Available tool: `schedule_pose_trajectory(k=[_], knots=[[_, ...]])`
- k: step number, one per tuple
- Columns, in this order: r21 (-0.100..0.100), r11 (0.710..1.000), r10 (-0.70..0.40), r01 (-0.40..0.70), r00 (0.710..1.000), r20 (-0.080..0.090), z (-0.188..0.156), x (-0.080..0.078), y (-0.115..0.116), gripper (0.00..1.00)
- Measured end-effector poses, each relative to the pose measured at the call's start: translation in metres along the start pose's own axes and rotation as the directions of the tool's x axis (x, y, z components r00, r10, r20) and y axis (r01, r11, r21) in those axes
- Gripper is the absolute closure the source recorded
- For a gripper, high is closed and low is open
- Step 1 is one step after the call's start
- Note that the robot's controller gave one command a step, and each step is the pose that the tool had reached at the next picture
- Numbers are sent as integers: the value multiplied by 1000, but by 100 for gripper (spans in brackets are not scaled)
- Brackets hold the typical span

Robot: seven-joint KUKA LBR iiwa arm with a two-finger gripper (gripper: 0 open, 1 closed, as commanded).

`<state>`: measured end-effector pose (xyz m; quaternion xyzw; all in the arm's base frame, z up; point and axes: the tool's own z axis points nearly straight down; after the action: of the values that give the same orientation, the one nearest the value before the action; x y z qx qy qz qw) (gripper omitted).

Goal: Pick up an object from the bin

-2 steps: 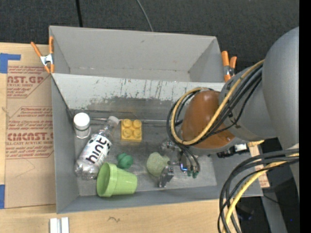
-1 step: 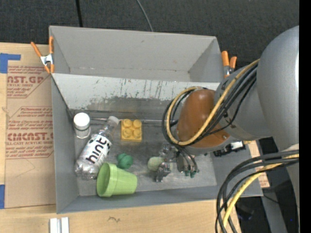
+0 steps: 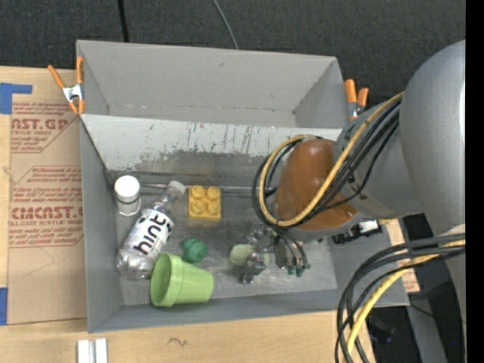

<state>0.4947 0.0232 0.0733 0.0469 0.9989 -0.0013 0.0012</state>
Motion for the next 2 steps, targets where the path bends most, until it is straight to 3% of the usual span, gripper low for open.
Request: schedule_pose_trajectory(k=[2], knots=[[0,1000,0,0,1000,-2,-3,0,0,100]])
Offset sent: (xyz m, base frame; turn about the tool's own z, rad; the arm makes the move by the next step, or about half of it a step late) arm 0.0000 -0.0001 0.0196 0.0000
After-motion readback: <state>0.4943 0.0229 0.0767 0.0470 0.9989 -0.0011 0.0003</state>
